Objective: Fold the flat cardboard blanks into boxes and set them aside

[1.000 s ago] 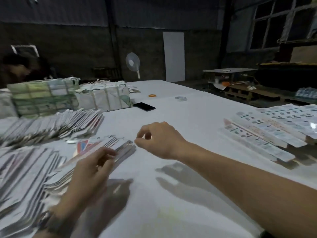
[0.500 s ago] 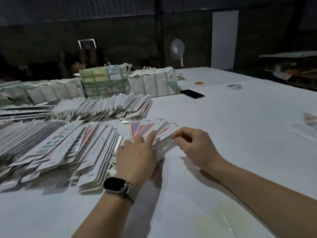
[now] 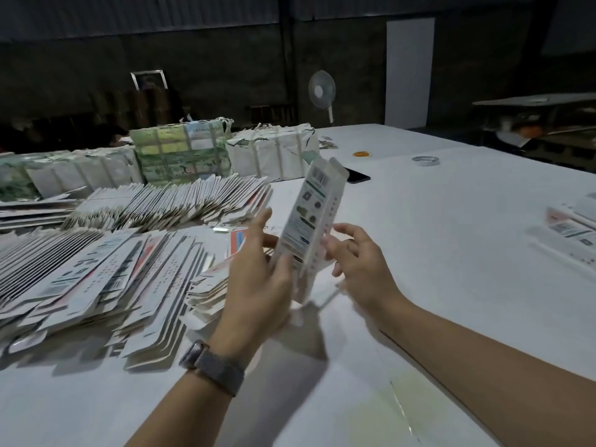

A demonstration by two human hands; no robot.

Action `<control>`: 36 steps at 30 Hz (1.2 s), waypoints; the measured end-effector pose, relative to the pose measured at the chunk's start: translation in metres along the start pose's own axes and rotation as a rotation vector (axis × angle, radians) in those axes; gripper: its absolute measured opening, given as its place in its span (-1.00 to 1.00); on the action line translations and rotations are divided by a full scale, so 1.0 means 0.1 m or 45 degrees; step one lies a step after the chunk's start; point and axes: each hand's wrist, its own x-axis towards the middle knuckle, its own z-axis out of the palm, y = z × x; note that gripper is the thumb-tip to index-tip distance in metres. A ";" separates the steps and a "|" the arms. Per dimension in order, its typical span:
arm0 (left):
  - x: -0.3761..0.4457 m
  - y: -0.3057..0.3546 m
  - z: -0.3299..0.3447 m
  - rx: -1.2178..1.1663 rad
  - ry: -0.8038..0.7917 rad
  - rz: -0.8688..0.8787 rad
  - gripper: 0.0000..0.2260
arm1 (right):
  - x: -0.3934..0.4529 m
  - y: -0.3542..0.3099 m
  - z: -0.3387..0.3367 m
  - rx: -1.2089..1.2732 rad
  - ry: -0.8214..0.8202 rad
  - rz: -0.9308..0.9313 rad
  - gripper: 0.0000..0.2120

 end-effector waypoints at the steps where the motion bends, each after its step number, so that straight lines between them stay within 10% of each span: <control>1: -0.02 0.00 0.03 -0.157 -0.095 -0.110 -0.40 | 0.01 -0.01 0.00 0.023 -0.002 0.028 -0.62; 6: -0.10 -0.02 0.13 -0.539 -0.383 -0.272 -0.54 | 0.00 -0.04 -0.01 0.070 -0.007 0.050 -0.66; 18: -0.04 -0.03 0.10 -0.739 -0.036 -0.420 -0.71 | -0.20 -0.10 0.08 0.018 -0.276 -0.025 -0.77; 25: -0.11 -0.01 0.20 -0.853 -0.229 -0.359 -0.63 | -0.18 -0.06 0.08 -0.039 -0.253 -0.023 -0.37; 36: -0.09 0.00 0.15 -0.956 -0.374 -0.383 -0.45 | -0.24 -0.19 0.04 0.067 -0.297 -0.106 -0.82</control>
